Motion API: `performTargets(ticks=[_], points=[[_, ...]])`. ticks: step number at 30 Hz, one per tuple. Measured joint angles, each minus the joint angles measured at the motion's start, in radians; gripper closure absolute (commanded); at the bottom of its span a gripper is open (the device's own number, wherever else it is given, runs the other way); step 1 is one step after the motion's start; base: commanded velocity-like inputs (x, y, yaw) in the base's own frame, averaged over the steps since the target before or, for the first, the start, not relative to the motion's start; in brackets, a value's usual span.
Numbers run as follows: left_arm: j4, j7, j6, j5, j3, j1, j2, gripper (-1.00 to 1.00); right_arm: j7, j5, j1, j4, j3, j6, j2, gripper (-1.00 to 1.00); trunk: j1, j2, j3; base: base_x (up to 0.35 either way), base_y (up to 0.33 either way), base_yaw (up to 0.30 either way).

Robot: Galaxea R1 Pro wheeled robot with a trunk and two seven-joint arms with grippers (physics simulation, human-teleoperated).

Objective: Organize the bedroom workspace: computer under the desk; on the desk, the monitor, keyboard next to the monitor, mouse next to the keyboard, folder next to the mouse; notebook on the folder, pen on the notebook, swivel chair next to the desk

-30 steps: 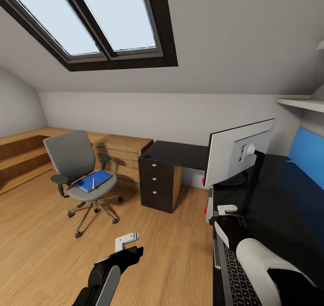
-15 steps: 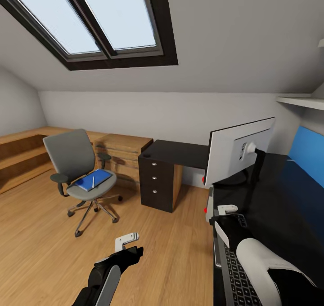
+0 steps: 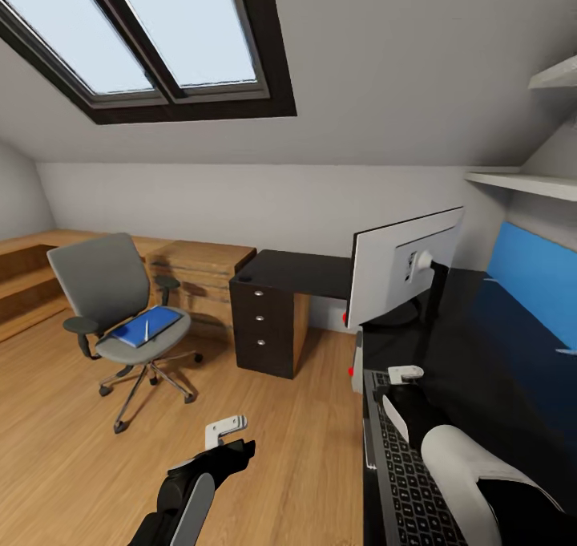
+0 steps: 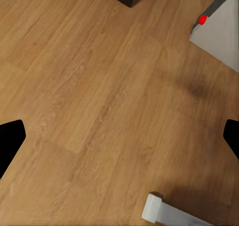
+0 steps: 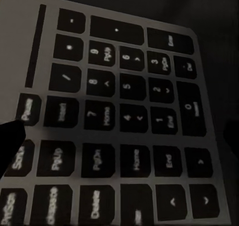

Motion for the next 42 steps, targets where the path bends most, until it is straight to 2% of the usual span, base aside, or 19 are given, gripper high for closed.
performTargets(ticks=[22,42], points=[[0.003,-0.002,0.0,0.0,0.001,0.0,0.0,-1.0,0.001,0.0,0.0,-0.001,0.0,0.0,0.004,-1.0,0.0,0.0,0.0,0.0,0.0,-0.003],[0.004,-0.002,0.0,0.001,0.0,0.0,0.0,-1.0,0.001,0.0,0.0,0.001,0.0,-0.001,0.006,-1.0,0.0,0.0,0.0,0.0,0.0,0.224]])
